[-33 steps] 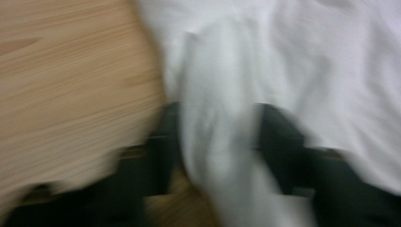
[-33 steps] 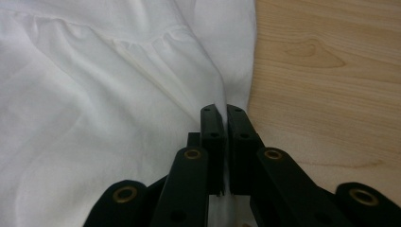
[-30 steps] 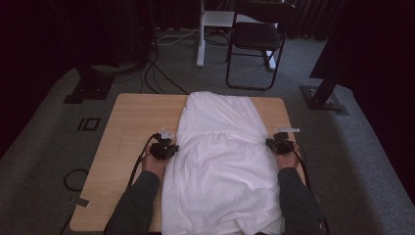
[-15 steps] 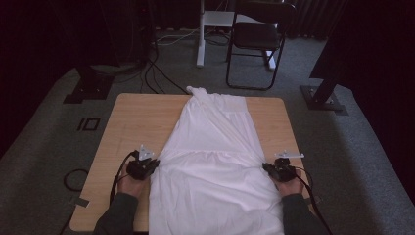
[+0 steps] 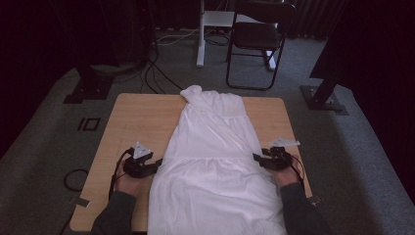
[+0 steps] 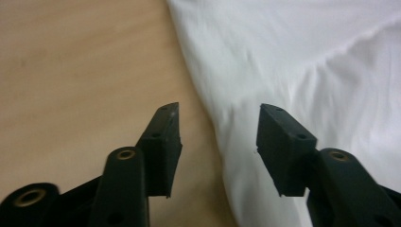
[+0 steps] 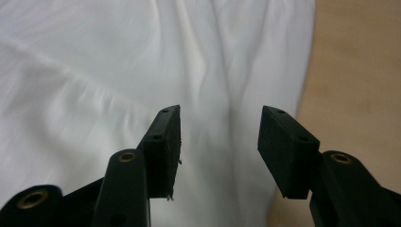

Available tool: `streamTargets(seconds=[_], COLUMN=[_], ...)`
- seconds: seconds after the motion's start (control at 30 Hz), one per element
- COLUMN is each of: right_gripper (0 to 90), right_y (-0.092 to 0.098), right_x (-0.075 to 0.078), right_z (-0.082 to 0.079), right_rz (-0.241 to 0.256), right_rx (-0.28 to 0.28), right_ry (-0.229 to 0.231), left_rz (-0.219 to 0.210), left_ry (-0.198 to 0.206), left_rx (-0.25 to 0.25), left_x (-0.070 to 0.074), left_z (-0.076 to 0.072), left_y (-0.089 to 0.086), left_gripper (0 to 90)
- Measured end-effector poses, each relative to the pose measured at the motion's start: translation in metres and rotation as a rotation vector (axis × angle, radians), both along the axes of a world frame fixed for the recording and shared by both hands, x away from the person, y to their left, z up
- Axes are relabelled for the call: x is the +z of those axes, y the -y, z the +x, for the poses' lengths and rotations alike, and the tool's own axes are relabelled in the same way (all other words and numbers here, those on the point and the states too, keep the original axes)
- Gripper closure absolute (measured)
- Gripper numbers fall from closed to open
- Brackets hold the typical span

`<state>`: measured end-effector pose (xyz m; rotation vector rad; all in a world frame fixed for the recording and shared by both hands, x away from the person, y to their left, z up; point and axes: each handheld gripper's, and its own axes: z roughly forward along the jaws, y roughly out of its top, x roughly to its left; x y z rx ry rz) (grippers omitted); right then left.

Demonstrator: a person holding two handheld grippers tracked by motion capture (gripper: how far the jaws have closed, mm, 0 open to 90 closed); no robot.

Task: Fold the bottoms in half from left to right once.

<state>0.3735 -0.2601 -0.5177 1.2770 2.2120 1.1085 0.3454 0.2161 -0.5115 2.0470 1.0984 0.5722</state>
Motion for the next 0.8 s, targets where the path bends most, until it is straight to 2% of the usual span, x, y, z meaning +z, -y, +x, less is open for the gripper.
streamTargets(seconds=[0.1, 0.23, 0.3, 0.37, 0.4, 0.43, 0.47, 0.5, 0.53, 0.57, 0.63, 0.67, 0.7, 0.73, 0.8], right_gripper=[52.5, 53.9, 53.9, 61.0, 66.4, 76.2, 84.0, 88.4, 89.0, 89.1, 89.1, 89.1, 89.1, 89.1, 88.9], right_y=[-0.019, -0.051, -0.059, -0.061, -0.061, -0.062, -0.063, -0.064, -0.062, -0.057, -0.039, -0.03, -0.021, -0.014, -0.008], right_x=[0.0, -0.01, -0.014, -0.017, -0.018, -0.019, -0.018, -0.016, -0.01, 0.0, 0.022, 0.03, 0.033, 0.032, 0.019], right_z=[0.036, 0.075, 0.088, 0.096, 0.099, 0.099, 0.099, 0.096, 0.092, 0.087, 0.074, 0.07, 0.07, 0.072, 0.078], right_rz=[0.006, -0.049, -0.078, -0.045, -0.027, -0.034, -0.061, -0.092, -0.1, -0.076, 0.016, 0.05, 0.065, 0.062, 0.008], right_rx=[0.03, 0.065, 0.055, 0.046, 0.058, 0.067, 0.072, 0.071, 0.062, 0.03, -0.057, -0.104, -0.136, -0.16, -0.192], right_ry=[-0.014, -0.027, -0.027, -0.045, -0.06, -0.068, -0.07, -0.049, -0.005, 0.054, 0.188, 0.221, 0.22, 0.197, 0.119], left_rz=[0.009, 0.009, 0.006, 0.009, 0.006, 0.009, 0.012, 0.011, 0.01, 0.01, 0.006, 0.01, 0.009, 0.012, -0.005], left_ry=[0.016, 0.02, 0.017, 0.01, 0.011, 0.007, 0.005, 0.004, 0.002, 0.002, 0.005, 0.003, 0.004, 0.007, 0.005], left_rx=[-0.014, -0.027, -0.032, -0.039, -0.042, -0.047, -0.047, -0.046, -0.044, -0.043, -0.034, -0.035, -0.03, -0.028, -0.027], left_x=[0.008, 0.01, 0.009, 0.007, 0.006, 0.005, 0.005, 0.004, 0.004, 0.004, 0.004, 0.005, 0.005, 0.006, 0.007], left_z=[0.017, 0.034, 0.038, 0.04, 0.04, 0.041, 0.041, 0.042, 0.042, 0.042, 0.043, 0.044, 0.044, 0.046, 0.049], left_y=[0.01, 0.023, 0.029, 0.032, 0.034, 0.035, 0.035, 0.035, 0.035, 0.034, 0.034, 0.034, 0.034, 0.034, 0.036], left_gripper=[48.6, 47.5, 47.2, 47.0, 46.5, 46.1, 46.1, 45.9, 45.9, 45.8, 45.6, 45.6, 45.5, 45.5, 45.4])
